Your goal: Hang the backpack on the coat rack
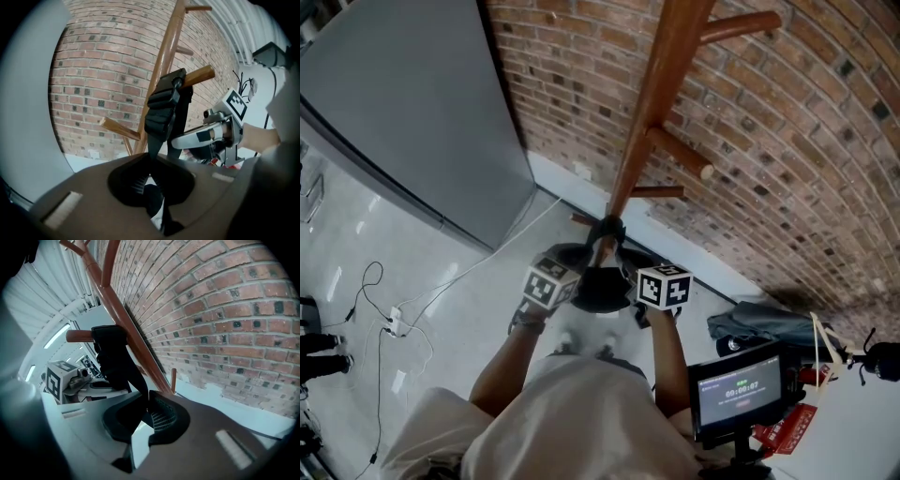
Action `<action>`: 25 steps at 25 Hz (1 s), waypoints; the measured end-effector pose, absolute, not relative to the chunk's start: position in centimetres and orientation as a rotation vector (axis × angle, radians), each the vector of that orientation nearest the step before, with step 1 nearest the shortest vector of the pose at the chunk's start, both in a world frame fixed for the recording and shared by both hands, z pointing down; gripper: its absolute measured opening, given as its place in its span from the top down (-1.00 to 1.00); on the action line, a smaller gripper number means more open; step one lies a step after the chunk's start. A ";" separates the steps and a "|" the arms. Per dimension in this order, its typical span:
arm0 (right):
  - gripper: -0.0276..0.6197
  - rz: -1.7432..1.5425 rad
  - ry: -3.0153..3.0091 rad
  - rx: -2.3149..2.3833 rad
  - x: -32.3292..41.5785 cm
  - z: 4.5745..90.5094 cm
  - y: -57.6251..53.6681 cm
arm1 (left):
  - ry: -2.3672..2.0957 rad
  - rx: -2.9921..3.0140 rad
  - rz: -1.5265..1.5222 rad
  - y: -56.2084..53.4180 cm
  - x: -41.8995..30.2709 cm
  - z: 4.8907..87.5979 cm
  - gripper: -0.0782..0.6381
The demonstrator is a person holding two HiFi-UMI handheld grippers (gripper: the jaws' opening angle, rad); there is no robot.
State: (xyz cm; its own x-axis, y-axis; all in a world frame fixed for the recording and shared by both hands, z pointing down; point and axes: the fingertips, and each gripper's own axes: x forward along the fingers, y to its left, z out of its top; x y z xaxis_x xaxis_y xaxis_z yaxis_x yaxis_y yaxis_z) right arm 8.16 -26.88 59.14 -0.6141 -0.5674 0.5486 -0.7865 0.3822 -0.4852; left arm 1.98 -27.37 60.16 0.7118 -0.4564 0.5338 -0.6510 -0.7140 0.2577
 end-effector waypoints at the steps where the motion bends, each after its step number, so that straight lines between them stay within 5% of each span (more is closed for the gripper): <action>1: 0.87 1.074 -2.353 1.188 8.0 59.3 -26.9 | -0.853 2.495 0.613 -27.5 2.1 60.3 0.77; 13: 0.76 1.015 -2.357 1.191 7.8 59.3 -27.5 | -0.858 2.547 0.640 -28.5 3.0 60.3 0.75; 25: 0.53 1.035 -2.413 1.189 7.8 58.0 -26.9 | -0.847 2.584 0.617 -28.0 3.5 59.8 0.48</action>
